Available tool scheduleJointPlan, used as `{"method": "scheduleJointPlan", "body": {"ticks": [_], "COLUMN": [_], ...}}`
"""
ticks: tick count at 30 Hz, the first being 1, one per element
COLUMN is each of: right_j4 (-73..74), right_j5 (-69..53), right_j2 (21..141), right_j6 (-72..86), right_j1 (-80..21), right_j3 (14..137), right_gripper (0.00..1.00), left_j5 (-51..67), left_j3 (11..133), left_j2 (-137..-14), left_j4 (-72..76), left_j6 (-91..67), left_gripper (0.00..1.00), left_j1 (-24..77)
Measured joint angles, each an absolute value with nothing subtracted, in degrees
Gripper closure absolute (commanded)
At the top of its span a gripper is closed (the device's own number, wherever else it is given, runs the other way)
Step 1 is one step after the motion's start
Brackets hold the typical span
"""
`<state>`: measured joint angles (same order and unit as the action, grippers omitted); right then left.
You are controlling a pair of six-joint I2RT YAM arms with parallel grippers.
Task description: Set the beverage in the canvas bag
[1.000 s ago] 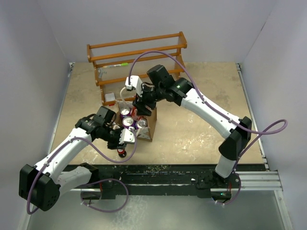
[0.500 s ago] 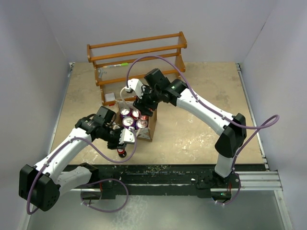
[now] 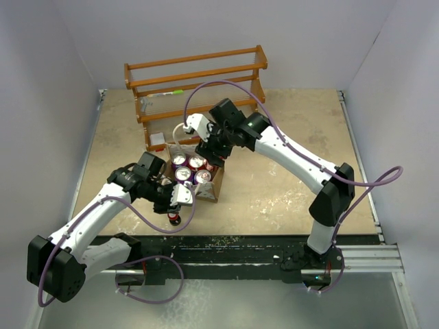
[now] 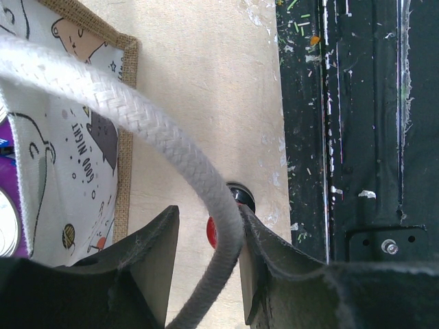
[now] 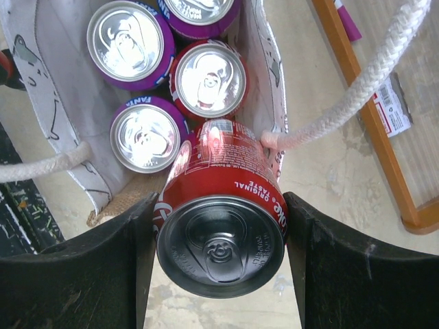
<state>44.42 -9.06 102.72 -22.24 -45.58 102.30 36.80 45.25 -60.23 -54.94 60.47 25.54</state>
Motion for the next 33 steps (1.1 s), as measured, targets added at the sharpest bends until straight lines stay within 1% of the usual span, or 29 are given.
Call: {"method": "scheduleJointPlan", "body": {"ticks": [9, 23, 33], "right_j4": [48.3, 53.3, 53.4], "right_j5": [-6.9, -3.7, -4.7], "right_j2": [103.1, 111.8, 112.2], "right_j6": [-22.0, -21.2, -21.0], "right_j1": [-45.6, -45.6, -45.5], "right_j3": [105.1, 113.4, 113.3], "right_gripper": [0.96, 0.96, 0.9], "left_j5": [36.8, 36.8, 36.8], "left_j3": [45.3, 45.3, 45.3], "left_j2": [-60.2, -60.2, -60.2], "left_j4": [-54.9, -54.9, -54.9], "left_j6": [60.5, 60.5, 60.5], "left_gripper": [0.58, 0.58, 0.58], "left_j1": [25.5, 25.5, 25.5]}}
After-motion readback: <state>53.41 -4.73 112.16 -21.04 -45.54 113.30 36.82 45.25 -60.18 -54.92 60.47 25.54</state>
